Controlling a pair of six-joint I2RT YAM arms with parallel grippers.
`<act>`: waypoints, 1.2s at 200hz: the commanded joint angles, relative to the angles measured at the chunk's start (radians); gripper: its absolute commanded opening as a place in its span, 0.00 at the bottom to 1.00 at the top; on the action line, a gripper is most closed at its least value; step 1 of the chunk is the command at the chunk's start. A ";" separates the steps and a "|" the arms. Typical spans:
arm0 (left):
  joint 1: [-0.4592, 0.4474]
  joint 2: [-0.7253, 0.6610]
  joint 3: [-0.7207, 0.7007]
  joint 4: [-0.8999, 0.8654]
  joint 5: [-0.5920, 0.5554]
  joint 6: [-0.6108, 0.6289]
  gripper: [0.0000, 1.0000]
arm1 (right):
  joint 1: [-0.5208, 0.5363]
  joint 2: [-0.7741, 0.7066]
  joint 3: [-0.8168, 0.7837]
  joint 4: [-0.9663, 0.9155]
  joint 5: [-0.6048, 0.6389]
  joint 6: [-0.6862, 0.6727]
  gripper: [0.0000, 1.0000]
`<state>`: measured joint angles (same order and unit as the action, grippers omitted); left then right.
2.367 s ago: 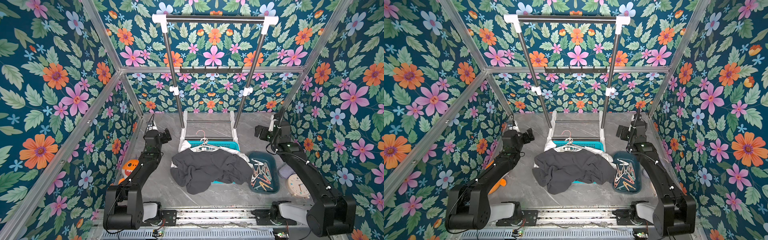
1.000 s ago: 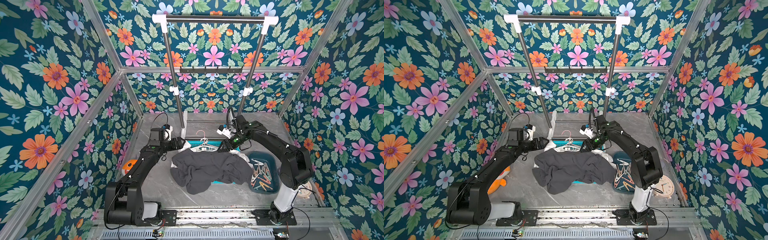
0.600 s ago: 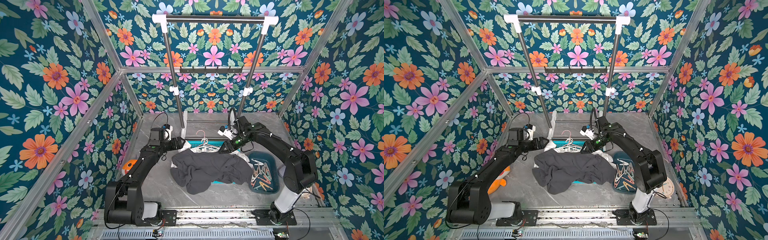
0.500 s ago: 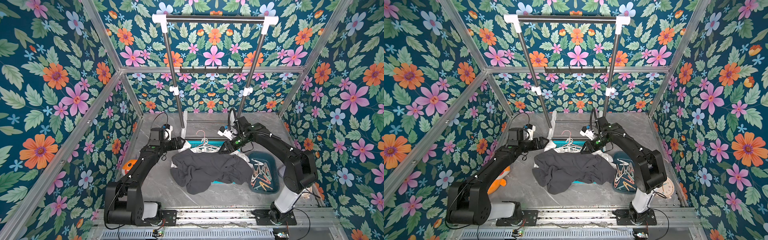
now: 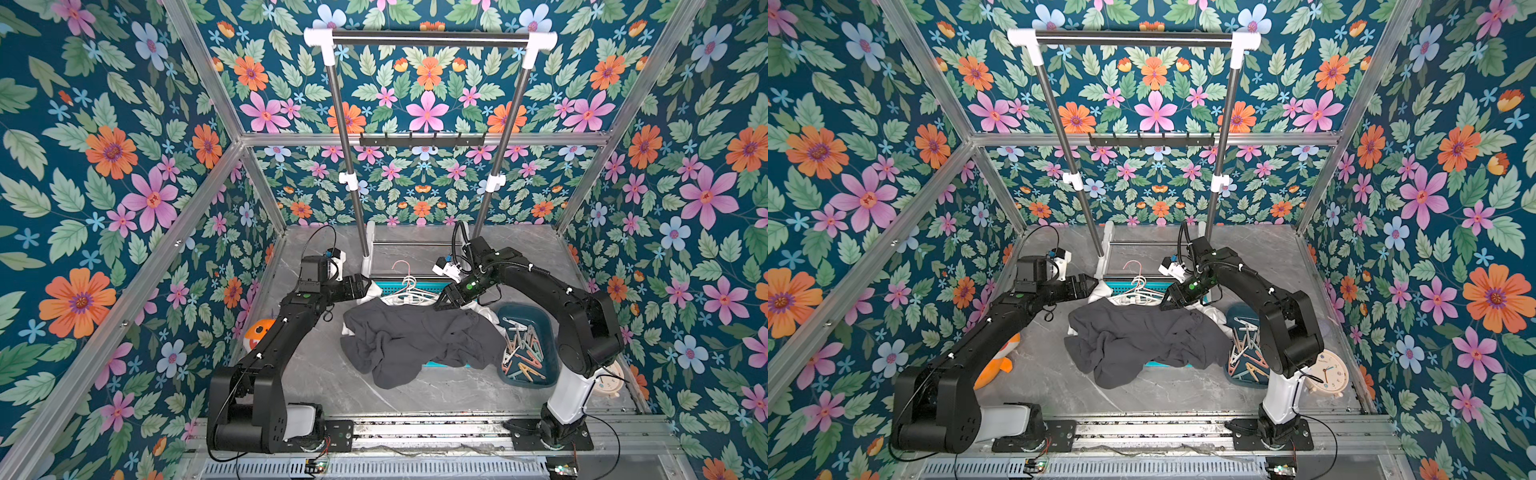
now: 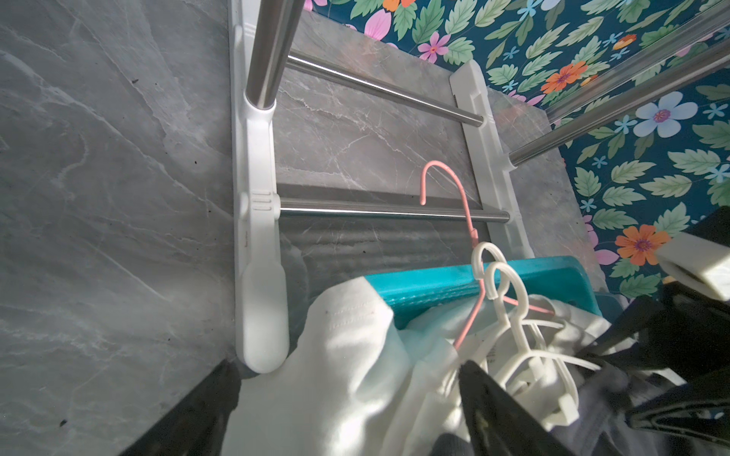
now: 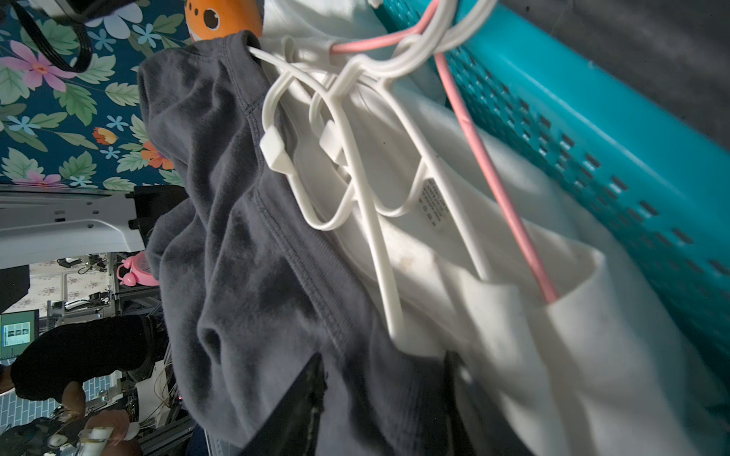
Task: Use clothespins to secure the t-shirt on both sides of the hanger
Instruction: Pick up the hanger from the basket.
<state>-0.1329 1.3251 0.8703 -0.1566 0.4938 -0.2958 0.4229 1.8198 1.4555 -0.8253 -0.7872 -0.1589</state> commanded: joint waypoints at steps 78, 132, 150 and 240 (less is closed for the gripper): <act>-0.001 -0.001 0.003 0.014 -0.006 0.005 0.89 | 0.005 -0.091 -0.055 -0.007 -0.111 0.005 0.34; -0.001 -0.016 -0.004 0.014 -0.008 0.003 0.89 | 0.011 -0.040 -0.063 0.008 -0.145 0.007 0.41; -0.001 -0.019 -0.007 0.014 -0.012 0.005 0.89 | 0.010 -0.033 -0.063 0.012 -0.145 0.009 0.38; 0.000 -0.065 0.010 0.050 0.081 0.051 0.88 | 0.012 -0.150 -0.083 0.066 0.008 0.018 0.00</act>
<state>-0.1333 1.2819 0.8654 -0.1467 0.5163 -0.2840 0.4339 1.7153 1.3788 -0.7990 -0.8299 -0.1303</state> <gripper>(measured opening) 0.886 0.083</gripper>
